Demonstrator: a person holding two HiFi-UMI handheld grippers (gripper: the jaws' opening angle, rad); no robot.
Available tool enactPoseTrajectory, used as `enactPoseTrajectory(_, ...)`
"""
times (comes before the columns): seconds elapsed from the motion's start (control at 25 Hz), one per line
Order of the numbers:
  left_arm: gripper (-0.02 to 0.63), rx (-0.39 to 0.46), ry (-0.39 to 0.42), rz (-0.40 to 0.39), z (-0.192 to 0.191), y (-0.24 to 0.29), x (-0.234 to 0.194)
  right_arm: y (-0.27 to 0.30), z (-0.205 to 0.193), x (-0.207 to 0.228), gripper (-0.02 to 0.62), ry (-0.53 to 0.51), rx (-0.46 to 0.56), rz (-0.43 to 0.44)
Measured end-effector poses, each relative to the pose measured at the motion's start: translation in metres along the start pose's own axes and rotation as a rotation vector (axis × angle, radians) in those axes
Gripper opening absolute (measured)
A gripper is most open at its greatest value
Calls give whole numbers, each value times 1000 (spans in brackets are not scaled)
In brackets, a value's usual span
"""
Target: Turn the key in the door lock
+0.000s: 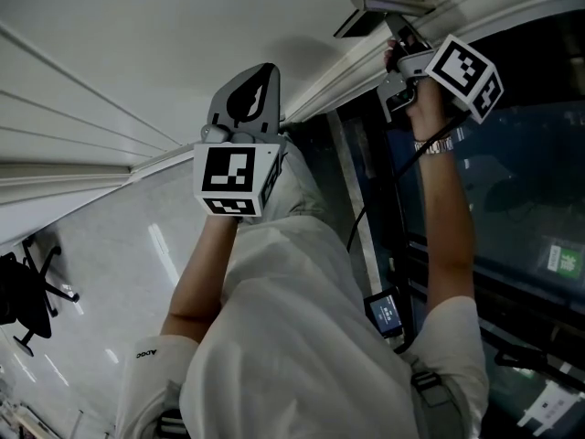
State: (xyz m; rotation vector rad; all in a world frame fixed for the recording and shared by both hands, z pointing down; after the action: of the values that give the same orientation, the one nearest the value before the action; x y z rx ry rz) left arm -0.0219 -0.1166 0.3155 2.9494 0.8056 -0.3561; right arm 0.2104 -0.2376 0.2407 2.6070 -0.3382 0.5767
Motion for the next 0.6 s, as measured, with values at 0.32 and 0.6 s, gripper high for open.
enactPoseTrajectory(0.32,10,-2,1,-13,-1,5,4,5,-4,18,15,433,-50,157)
enactPoseTrajectory(0.6,9,-7,1,-15,-4,5,6,7,-9,24,23,639,-69,219)
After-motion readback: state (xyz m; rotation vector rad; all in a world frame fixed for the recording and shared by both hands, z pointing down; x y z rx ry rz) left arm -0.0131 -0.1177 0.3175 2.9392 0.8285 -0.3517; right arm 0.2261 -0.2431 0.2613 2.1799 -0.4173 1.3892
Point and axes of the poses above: the fingertips, and each gripper's own axes: y forward along the fingers, x to its right, z out of its top, the point moved 7 cm from there along -y, backward along the fingers, and after that the axes turned 6 degrees about -z, right-handed, at the moved point
